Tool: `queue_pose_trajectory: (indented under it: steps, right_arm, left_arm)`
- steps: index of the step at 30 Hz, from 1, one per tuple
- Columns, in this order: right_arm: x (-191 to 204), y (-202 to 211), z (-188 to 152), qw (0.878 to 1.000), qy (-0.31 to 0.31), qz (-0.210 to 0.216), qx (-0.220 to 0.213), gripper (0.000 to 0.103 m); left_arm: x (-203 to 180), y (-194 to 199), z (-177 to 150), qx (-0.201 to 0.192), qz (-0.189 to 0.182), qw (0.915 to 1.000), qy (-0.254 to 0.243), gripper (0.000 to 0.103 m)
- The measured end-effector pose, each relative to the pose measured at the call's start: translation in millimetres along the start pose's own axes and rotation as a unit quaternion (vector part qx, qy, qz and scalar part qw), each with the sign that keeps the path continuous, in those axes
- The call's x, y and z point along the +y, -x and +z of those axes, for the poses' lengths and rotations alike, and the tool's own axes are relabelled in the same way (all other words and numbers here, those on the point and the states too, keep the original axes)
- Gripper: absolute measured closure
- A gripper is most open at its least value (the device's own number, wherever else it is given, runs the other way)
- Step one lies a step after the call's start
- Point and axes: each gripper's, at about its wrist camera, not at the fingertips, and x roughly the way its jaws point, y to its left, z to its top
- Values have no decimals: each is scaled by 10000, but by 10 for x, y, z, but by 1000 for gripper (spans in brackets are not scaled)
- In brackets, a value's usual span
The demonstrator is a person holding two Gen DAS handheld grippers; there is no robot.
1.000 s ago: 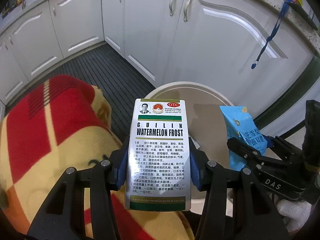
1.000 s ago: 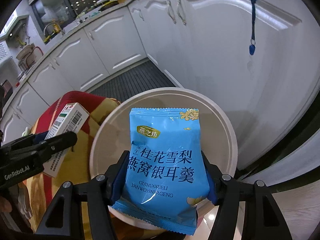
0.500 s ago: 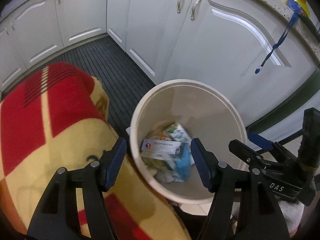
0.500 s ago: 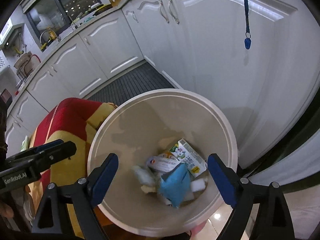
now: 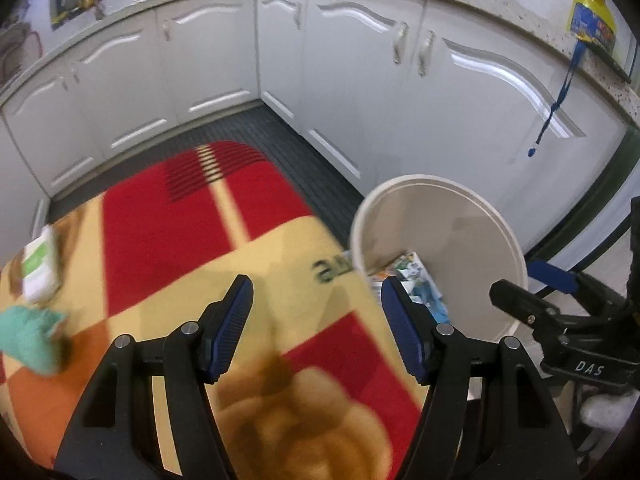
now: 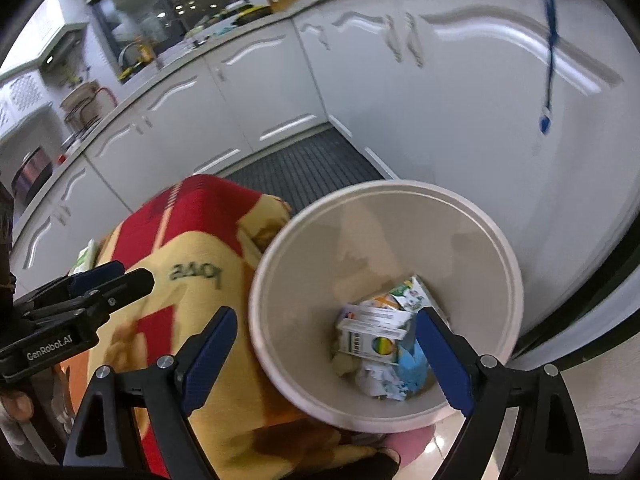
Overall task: Collect trash
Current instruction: 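Move both open tools back over the blanket toward the green towel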
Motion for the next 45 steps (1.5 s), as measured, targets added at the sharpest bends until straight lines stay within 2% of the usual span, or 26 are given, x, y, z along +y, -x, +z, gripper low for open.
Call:
queue_pose_trajectory:
  steps: [11,19,28,33,37,43,44,45]
  right_arm:
    - [753,15,-34,9976,573,388,38,14]
    - [1226,-83,-92,9942,797,702,149,14]
    - [1703,-216,-131,9891,1133,890,290,14]
    - [1868,-288,-136,9858,1282,1021,362,14]
    - [1941,-379,-128,9844,1322,1065,455,14]
    - [1972,-455,-132,9831,1305,1166,533,14]
    - [1964,-460,-128,9830,1298,1182,533,14]
    - [1962,-465,-129,9831,1288,1191,532,14]
  left_arm:
    - [875,507,-395,-131,358,9967,711,37]
    - [1661,797,-735,-182,692,9862,1496,37]
    - [2245,934,-1054,-99,1094,9748,1942,37]
    - [2522,969,-1134,-96,927,9683,2319,37]
    - [2617,909,-1089,-74,515,9633,2635,37]
    - [2584,784,-972,-196,54,9453,3256,37]
    - [2579,783,-941,-279,25,9424,3333,35]
    - [2566,781,-904,-381,-7,9383,3437,29]
